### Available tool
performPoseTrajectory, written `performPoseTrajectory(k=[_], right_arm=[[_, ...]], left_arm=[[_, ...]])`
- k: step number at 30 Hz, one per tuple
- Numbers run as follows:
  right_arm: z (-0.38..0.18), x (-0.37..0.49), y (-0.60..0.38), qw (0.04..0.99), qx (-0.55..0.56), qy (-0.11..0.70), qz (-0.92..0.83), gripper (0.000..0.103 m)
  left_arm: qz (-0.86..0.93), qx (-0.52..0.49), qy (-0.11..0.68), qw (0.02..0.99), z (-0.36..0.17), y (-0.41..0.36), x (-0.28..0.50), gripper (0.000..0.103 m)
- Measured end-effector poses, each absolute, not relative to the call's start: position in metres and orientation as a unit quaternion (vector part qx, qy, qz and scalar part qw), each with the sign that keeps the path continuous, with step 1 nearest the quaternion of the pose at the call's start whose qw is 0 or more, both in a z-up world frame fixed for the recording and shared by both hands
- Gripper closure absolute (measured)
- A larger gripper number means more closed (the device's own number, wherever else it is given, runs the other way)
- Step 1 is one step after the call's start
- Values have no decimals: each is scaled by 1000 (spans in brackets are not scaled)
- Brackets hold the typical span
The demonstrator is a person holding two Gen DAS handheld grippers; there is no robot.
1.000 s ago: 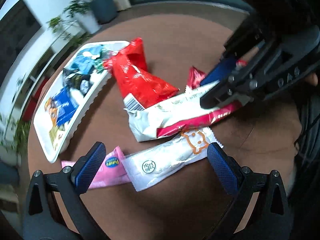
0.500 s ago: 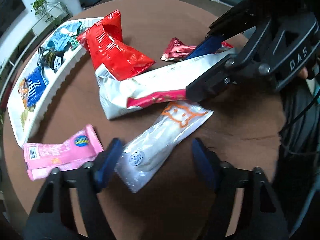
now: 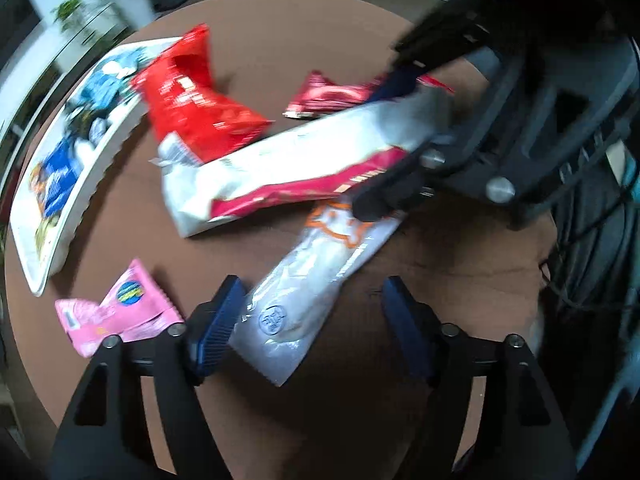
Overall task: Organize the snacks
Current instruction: 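Grasp the clear packet with orange print with the left tool while the right tool holds the white-red packet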
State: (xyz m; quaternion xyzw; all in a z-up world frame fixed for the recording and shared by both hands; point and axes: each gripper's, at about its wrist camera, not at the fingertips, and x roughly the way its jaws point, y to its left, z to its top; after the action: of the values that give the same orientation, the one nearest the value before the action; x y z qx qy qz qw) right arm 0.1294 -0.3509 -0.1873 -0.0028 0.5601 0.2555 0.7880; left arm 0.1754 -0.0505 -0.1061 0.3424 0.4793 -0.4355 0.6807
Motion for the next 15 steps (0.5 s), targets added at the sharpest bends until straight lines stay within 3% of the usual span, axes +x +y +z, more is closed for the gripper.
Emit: performPoseTrajectory(k=[3, 10, 15], right_arm=[[-188, 130, -349, 787, -4, 560, 257, 41], [-188, 130, -349, 788, -4, 558, 261, 41], [-188, 127, -343, 786, -18, 556, 269, 36]], left_arm=[[-446, 344, 476, 675, -107, -53, 175, 32], [-459, 324, 482, 672, -101, -50, 166, 67], [-438, 297, 492, 691, -99, -46, 151, 72]])
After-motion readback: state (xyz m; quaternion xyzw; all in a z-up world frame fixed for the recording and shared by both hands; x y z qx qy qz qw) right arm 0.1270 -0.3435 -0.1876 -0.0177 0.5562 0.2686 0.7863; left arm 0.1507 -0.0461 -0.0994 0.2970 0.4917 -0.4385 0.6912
